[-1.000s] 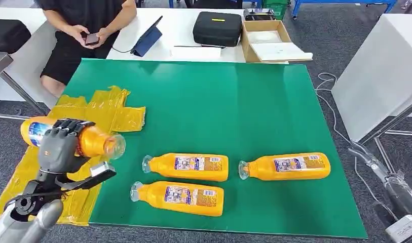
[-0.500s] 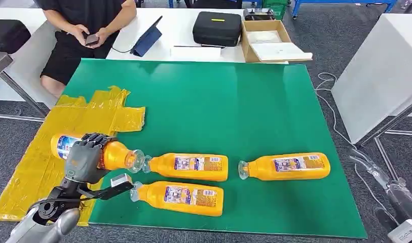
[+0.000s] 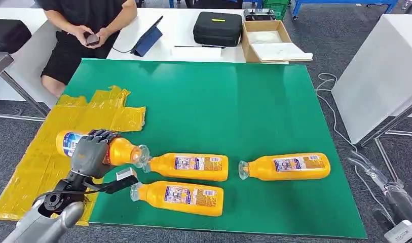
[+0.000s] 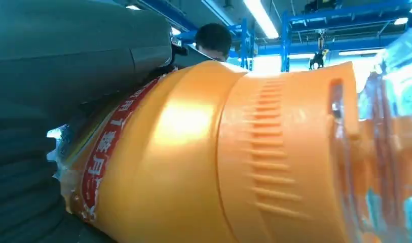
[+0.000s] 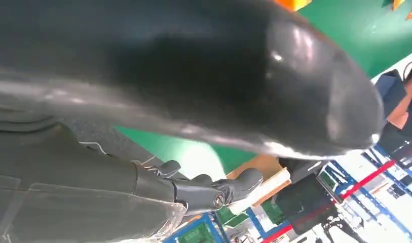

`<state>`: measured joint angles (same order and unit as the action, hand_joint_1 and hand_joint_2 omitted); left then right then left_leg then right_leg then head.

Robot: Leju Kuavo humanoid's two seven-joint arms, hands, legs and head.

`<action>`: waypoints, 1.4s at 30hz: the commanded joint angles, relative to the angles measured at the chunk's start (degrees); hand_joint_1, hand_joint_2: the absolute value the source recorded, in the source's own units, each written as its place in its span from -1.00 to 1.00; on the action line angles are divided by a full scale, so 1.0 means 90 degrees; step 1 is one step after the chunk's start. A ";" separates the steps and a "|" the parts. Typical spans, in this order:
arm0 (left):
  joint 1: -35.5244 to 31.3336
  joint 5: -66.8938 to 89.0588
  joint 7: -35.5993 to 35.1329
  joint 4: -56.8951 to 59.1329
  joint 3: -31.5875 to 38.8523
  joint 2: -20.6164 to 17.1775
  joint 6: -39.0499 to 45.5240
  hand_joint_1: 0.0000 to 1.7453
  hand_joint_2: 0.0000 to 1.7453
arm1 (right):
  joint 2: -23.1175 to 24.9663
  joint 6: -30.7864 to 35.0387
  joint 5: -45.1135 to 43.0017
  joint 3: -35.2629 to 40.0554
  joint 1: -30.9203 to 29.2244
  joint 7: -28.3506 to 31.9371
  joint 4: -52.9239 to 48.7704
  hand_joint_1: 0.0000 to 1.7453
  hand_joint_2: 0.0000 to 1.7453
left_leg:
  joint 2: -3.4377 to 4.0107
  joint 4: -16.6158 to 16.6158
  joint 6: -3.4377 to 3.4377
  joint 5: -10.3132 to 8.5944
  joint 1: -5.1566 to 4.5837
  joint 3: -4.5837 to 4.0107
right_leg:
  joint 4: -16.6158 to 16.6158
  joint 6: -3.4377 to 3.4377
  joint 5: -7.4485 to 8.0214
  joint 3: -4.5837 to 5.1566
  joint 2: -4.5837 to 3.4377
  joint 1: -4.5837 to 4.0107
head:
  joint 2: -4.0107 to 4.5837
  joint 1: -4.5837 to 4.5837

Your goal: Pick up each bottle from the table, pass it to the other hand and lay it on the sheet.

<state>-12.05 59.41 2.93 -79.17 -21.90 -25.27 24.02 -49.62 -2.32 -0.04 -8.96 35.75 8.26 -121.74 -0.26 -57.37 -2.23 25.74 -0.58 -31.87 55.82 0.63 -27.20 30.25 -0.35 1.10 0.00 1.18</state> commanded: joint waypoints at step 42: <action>-0.1358 0.1479 -0.1422 0.0622 0.0691 0.1018 -0.1774 -0.22 1.00 | 0.1414 -0.0272 0.1443 0.1297 -0.0774 -0.0219 0.0170 -1.00 -1.00 | 0.0008 -0.0005 0.0017 -0.0002 0.0006 -0.0008 | 0.0000 0.0002 0.0012 0.0006 -0.0005 -0.0005 | 0.0000 -0.0002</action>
<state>-25.60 71.25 -10.12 -73.07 -23.43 -13.85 7.08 -35.47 -5.77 14.56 1.33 28.12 4.74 -121.72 -0.25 -57.39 -2.26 25.72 -0.57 -31.93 55.85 0.76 -27.11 30.29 -0.38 1.10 0.00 1.16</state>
